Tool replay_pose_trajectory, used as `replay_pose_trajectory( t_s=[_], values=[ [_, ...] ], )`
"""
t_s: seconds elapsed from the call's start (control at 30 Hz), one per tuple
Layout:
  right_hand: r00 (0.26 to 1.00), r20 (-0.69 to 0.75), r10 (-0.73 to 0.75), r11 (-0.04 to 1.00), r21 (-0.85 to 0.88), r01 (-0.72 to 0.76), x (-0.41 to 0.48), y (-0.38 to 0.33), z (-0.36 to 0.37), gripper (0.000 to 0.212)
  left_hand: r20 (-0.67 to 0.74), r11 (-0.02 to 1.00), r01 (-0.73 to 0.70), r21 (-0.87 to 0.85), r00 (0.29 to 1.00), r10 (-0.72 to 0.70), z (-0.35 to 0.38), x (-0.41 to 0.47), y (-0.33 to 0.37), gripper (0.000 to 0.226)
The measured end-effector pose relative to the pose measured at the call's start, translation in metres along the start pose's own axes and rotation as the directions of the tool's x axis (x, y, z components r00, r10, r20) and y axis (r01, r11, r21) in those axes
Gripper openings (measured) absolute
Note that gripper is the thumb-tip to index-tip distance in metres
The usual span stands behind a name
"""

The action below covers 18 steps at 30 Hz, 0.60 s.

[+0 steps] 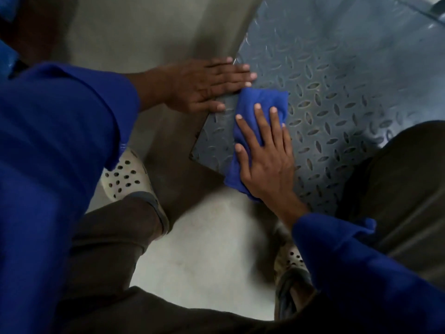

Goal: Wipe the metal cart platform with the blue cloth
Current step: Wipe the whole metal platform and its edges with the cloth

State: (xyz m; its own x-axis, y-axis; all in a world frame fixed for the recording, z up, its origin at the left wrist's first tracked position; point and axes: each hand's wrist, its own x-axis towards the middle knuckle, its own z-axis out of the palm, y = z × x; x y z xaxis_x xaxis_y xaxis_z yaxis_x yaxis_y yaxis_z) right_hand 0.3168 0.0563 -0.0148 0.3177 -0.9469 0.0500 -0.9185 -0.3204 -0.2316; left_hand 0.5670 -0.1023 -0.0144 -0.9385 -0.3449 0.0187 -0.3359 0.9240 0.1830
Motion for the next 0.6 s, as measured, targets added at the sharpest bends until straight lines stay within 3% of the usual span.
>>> replay_pose_trajectory(
  t_s=[0.47,0.6],
  values=[
    [0.998,-0.043,0.036,0.999,0.015,-0.035,-0.002,0.003,0.001,0.058,-0.029,0.989,-0.121,0.091,0.992,0.124,-0.007,0.043,-0.065,0.066],
    [0.998,-0.017,0.057,0.998,0.024,-0.056,-0.002,0.004,0.001,0.058,-0.084,0.994,-0.085,0.075,0.992,0.091,-0.001,0.044,-0.064,0.065]
  ],
)
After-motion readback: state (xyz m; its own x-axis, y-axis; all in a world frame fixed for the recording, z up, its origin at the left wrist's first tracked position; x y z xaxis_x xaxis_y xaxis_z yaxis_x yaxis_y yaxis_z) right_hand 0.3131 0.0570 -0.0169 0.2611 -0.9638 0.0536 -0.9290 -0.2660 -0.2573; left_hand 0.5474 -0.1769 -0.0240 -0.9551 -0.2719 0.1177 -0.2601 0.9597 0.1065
